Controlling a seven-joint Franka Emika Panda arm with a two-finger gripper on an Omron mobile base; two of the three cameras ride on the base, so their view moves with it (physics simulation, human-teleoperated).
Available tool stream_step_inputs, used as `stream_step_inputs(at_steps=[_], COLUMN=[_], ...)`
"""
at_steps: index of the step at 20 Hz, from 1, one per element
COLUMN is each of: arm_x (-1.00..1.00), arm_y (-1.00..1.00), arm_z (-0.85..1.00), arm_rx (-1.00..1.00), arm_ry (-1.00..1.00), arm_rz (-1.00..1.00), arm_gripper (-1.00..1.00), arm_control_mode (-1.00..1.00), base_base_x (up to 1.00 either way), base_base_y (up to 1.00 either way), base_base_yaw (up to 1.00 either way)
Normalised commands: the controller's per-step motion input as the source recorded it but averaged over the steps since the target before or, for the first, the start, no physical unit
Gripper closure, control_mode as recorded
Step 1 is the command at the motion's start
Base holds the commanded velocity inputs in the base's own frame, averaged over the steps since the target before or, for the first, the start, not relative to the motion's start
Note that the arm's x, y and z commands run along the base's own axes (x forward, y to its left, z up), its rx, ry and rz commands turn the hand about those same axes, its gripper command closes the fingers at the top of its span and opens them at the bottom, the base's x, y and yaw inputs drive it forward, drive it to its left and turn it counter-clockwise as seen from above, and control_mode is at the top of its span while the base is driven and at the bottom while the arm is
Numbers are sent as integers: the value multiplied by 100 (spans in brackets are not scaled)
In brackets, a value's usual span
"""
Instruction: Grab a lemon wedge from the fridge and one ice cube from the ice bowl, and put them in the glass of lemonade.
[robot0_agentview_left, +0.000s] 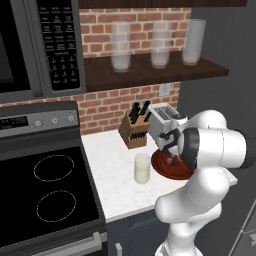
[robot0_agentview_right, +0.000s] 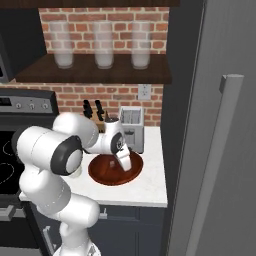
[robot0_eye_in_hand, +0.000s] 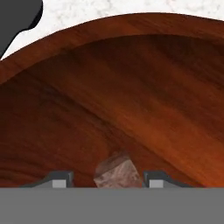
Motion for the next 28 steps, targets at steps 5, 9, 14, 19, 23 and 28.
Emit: stream_step_inputs(at_steps=[5,9,14,19,23,28], arm_x=[0,-5,-44,-52,-42,-42], arm_y=[0,0,0,12,45,56], arm_z=[-1,16,65,77,68,56], arm_rx=[0,0,0,0,-2,-14], arm_ry=[0,-3,-18,-17,-4,0], arm_rz=[-8,-7,-1,0,5,25], arm_gripper=[100,100,100,100,100,100], arm_control_mode=[-100,-100,-100,-100,-100,-100], base_base_x=[0,0,0,0,0,0], base_base_y=[0,0,0,0,0,0], base_base_yaw=[0,0,0,0,0,0])
